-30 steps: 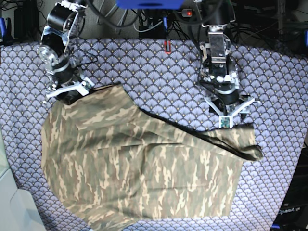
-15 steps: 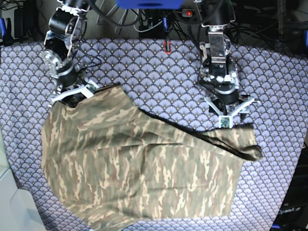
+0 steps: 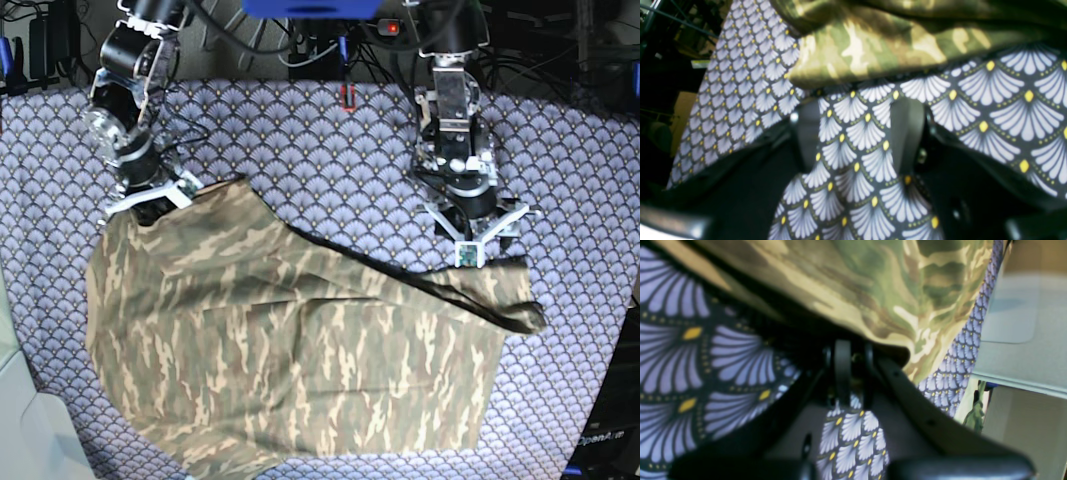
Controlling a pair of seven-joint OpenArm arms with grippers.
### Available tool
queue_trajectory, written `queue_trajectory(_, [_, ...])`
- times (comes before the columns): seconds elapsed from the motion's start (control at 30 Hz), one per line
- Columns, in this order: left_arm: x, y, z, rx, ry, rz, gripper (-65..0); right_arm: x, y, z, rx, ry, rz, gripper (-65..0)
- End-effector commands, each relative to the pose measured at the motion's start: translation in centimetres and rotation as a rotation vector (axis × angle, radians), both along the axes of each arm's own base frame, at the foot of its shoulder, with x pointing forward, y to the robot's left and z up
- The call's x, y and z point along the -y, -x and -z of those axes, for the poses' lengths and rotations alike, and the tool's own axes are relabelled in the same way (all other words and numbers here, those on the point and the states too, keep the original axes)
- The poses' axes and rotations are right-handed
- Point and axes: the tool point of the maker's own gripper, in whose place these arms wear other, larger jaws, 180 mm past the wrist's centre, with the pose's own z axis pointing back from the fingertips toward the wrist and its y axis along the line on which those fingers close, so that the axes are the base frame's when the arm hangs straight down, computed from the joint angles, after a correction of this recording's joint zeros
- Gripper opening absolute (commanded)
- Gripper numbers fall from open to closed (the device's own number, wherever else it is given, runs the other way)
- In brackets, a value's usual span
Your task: Fold the T-shirt properly
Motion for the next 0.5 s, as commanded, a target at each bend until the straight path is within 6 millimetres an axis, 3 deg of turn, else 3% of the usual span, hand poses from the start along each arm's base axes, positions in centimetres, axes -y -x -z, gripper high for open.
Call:
queue_trajectory(0.0, [0.1,-1.0,-1.7,0.056,-0.014,0.002,-32.0,0.9,-1.3,-2.7,0.090,0.017,-0.005,-62.8])
queue_trajectory(0.17, [0.1,-1.0,-1.7,0.056,-0.014,0.002,-32.0,1.7,0.1,-3.4,0.096,0.046,0.001,-61.3])
queue_trajectory(0.33, [0.1,-1.1,-1.8,0.059,-0.014,0.003,-32.0,2.8,1.9,-2.1,0.030,0.103,0.026,-48.7])
queue_trajectory(0.47, [0.1,-1.1,-1.7,0.058,-0.014,0.003,-32.0,3.2,2.0,-2.9,0.076,0.146,0.028,-43.1])
